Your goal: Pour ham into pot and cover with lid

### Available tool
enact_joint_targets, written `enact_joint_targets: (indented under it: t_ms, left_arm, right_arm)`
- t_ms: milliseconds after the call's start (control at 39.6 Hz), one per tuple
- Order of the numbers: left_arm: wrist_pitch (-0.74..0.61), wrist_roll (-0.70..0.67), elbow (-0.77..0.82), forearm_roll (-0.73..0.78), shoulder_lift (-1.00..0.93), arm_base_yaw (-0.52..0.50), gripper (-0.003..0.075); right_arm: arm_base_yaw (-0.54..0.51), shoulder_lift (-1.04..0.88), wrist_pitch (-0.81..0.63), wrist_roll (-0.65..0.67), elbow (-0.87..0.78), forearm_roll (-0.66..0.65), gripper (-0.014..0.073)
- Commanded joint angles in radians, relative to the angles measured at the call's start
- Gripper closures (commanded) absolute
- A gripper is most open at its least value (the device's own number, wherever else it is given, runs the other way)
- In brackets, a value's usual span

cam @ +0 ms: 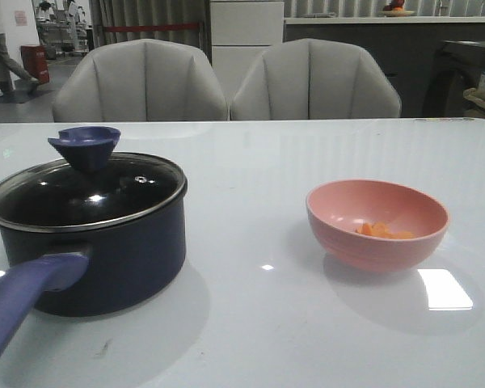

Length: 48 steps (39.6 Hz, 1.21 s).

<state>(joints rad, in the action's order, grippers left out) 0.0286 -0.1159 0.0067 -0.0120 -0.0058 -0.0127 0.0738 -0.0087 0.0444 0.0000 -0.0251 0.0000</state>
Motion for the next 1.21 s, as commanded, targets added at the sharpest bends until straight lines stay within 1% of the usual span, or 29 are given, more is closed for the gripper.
enact_joint_targets:
  t_ms: [0,833,884,934,1010,1086,1136,1187]
  left_arm:
    - [-0.08,-0.007,0.03,-0.001,-0.021,0.006,0.0596]
    - [-0.094,-0.007,0.03,-0.001,-0.021,0.006,0.0596]
    - [-0.124,-0.007,0.03,0.001,-0.021,0.006,0.0596]
    - [-0.181,-0.005,0.03,0.001,-0.021,0.006,0.0596]
    - [-0.328,-0.005,0.03,0.001,-0.021,0.006,0.0596]
    - [-0.437,-0.005,0.017,-0.001,-0.019,0.006,0.0596]
    - [-0.448,-0.005,-0.009,-0.005,-0.017,0.006,0.0596]
    - [-0.409,-0.005,-0.05,-0.005,-0.009,0.006,0.0596]
  right_arm:
    - [-0.007,-0.019,-0.084,0.0,-0.011,-0.006,0.0447]
    - [-0.007,-0.019,-0.084,0.0,-0.011,-0.006,0.0447]
    - [-0.007,-0.019,-0.084,0.0,-0.011,-0.006,0.0447]
    - [-0.007,-0.019,-0.084,0.0,-0.011,-0.006,0.0447]
    - [-0.007,-0.019,-0.084,0.0,-0.011,-0.006,0.0447]
    - [-0.007,-0.02,-0.084,0.0,-0.011,-0.006,0.0447]
    - [-0.007,-0.02,-0.084,0.0,-0.011,-0.006,0.0447]
    - [-0.007,-0.02,-0.084,0.0,-0.011,-0.006,0.0447]
